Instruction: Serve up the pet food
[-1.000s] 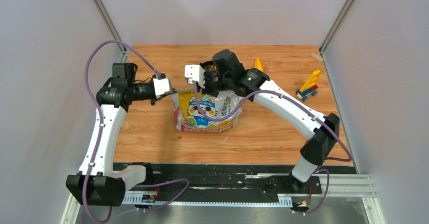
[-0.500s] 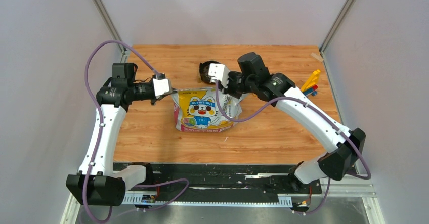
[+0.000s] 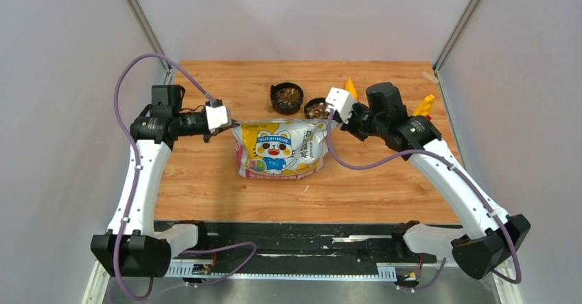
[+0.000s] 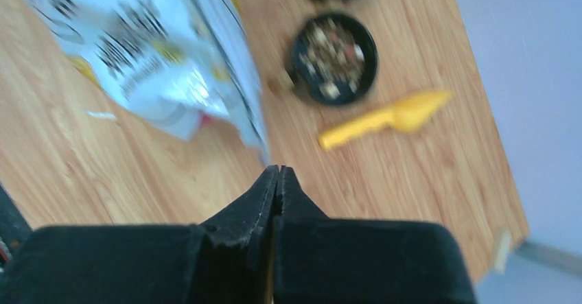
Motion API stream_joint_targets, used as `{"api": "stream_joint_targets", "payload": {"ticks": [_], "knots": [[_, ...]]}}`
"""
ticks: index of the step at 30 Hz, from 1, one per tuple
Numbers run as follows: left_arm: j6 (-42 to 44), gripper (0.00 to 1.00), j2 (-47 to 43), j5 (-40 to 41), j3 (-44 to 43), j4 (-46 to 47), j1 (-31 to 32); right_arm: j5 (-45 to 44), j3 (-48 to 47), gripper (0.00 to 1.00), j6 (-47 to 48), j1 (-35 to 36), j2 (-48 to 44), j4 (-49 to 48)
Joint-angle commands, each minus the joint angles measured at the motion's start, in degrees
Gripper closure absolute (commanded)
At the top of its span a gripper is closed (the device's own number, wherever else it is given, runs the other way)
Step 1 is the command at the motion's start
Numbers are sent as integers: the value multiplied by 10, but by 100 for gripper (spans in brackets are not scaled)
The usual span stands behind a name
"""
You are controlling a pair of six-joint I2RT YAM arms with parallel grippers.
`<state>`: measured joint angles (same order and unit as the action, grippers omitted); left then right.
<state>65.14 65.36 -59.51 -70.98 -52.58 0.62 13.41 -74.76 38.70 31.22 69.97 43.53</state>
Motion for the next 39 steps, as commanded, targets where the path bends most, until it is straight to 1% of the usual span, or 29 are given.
{"api": "stream_joint_targets", "payload": {"ticks": [1, 2, 3, 4, 5, 6, 7, 8, 9, 10, 11, 13, 16, 20, 25, 29, 30, 36, 37, 39], "knots": [[14, 100, -1, 10, -24, -8, -26, -123, 6, 100, -6, -50, -44, 69], [13, 100, -1, 3, -24, -7, -26, -106, -3, 100, -11, -50, -49, 69], [9, 92, -1, -1, -23, -2, -26, -87, -14, 100, -16, -50, -52, 69], [-1, 82, -2, -5, -22, 0, -26, -68, -27, 100, -22, -50, -53, 66], [-7, 64, -2, -6, -21, 4, -26, -47, -42, 100, -35, -50, -50, 64], [-13, 59, -3, -6, -21, 5, -26, -19, -59, 97, -45, -50, -46, 65], [-13, 53, -4, -5, -20, 6, -26, 17, -74, 86, -55, -49, -39, 66], [-15, 50, -8, -2, -16, 9, -26, 52, -89, 70, -63, -48, -31, 64], [-20, 47, -9, 0, -14, 14, -26, 85, -103, 57, -73, -45, -21, 60], [-21, 45, -13, 5, -11, 17, -26, 114, -114, 46, -83, -40, -9, 53], [-22, 44, -15, 8, -10, 18, -26, 138, -124, 37, -90, -33, 2, 43], [-23, 43, -21, 15, -4, 21, -26, 179, -137, 28, -94, -11, 27, 19], [-27, 43, -32, 23, 0, 27, -26, 212, -148, 24, -90, 35, 74, -28], [-33, 44, -38, 24, -6, 25, -26, 238, -205, 23, -64, 84, 164, -56], [-36, 46, -35, 12, -4, 26, -26, 259, -300, 25, -49, 111, 281, -86], [-42, 47, -25, -8, 4, 40, -26, 278, -345, 37, -23, 125, 341, -86], [-42, 47, -23, -9, 3, 42, -26, 281, -350, 38, -19, 130, 350, -86], [-51, 50, -8, -24, -4, 46, -26, 298, -383, 54, -10, 157, 393, -88], [-51, 50, -6, -28, -3, 44, -26, 298, -387, 58, -10, 162, 397, -89], [-50, 50, -4, -35, 0, 46, -26, 297, -392, 71, -13, 169, 401, -98]]}}
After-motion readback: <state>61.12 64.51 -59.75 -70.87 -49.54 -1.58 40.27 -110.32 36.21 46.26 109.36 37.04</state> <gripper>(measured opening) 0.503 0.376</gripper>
